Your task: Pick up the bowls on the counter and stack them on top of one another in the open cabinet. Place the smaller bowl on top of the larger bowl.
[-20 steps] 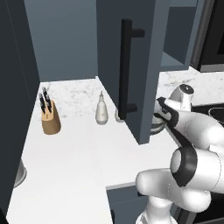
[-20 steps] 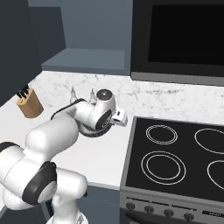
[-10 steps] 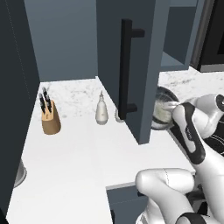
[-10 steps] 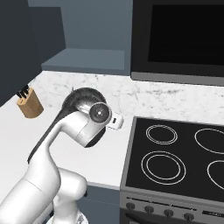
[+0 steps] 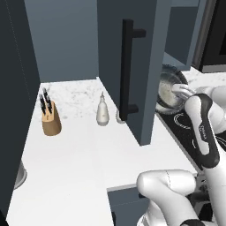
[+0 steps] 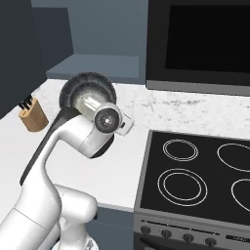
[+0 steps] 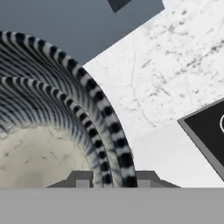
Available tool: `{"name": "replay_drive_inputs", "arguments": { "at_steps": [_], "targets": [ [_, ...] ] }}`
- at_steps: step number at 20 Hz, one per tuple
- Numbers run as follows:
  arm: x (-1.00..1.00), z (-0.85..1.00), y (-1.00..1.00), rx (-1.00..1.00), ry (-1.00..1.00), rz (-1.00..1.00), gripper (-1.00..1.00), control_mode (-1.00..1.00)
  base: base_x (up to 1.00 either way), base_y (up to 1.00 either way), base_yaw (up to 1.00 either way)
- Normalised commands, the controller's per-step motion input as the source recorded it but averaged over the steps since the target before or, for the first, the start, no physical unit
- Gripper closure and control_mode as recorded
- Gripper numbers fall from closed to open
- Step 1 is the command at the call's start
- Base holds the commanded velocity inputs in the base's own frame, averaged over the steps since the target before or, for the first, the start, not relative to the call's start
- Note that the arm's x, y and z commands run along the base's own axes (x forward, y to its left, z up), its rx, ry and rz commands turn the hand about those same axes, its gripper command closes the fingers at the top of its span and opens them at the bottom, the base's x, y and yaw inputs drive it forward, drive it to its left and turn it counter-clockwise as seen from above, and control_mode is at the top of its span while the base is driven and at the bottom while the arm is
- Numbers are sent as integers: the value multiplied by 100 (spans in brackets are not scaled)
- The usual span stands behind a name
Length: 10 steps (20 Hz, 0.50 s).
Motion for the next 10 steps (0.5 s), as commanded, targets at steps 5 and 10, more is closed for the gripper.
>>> {"name": "replay_drive_inputs", "arguments": {
  "at_steps": [5,10],
  "targets": [
    [12,100,-12,15,6,-2,100,-100,0,0,0],
    [76,33,0,24,21,-6,100,-100,0,0,0]
  ]
}}
